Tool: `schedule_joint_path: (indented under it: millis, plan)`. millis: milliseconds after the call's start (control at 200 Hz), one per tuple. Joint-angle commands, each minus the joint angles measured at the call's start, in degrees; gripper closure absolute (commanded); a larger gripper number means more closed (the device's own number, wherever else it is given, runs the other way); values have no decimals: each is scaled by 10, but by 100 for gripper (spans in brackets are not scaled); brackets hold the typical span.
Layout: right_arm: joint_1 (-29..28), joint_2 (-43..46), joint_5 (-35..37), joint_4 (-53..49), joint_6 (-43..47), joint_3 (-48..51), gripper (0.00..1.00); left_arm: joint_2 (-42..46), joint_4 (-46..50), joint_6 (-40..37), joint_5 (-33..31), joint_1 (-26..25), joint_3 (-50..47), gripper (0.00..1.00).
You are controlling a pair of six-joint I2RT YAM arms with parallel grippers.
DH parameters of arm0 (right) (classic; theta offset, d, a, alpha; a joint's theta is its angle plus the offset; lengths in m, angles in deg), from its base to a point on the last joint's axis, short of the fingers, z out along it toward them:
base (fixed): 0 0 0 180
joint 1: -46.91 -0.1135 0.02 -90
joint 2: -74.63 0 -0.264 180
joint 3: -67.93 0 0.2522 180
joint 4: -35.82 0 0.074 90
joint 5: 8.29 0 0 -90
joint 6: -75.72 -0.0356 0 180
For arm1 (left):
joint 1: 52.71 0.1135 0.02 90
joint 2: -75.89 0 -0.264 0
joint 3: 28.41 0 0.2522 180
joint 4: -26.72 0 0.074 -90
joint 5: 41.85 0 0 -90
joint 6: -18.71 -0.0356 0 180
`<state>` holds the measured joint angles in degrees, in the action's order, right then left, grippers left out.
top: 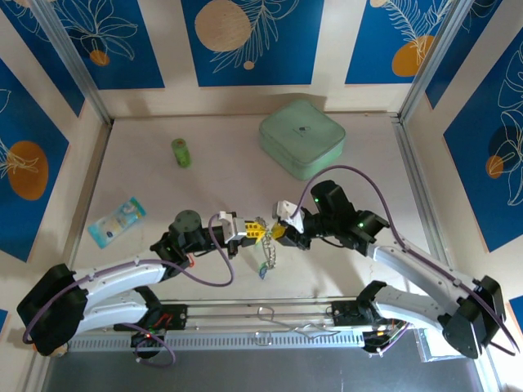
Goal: Put the keys on the keyring
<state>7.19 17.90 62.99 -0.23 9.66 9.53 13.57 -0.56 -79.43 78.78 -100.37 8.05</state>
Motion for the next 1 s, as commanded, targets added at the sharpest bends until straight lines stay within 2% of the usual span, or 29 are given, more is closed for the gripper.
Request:
schedule_joint_path:
  millis: [0, 140, 625, 720, 810, 855, 930, 995]
  plan:
    - [9, 31, -40, -5, 1, -2, 79, 11, -13, -19, 20, -5, 9, 100]
    - [9, 24, -70, 13, -7, -11, 79, 5, -18, -16, 31, -5, 13, 100]
    - [-5, -18, -85, 56, -13, -20, 83, -2, -25, -7, 47, -5, 16, 100]
    - [-5, -23, -90, 63, -14, -20, 88, -4, -29, -6, 47, -5, 16, 100]
    - [-5, -28, -91, 54, -9, -26, 100, -6, -30, -4, 39, -4, 16, 100]
    - [-5, -27, -87, 48, -2, -30, 100, -6, -22, 0, 21, -5, 17, 100]
    - [-5, -24, -74, 27, 12, -41, 100, 3, 21, -14, 3, -5, 23, 78]
    - [-6, -25, -57, -3, 30, -57, 100, 14, 77, -36, -9, -5, 33, 72]
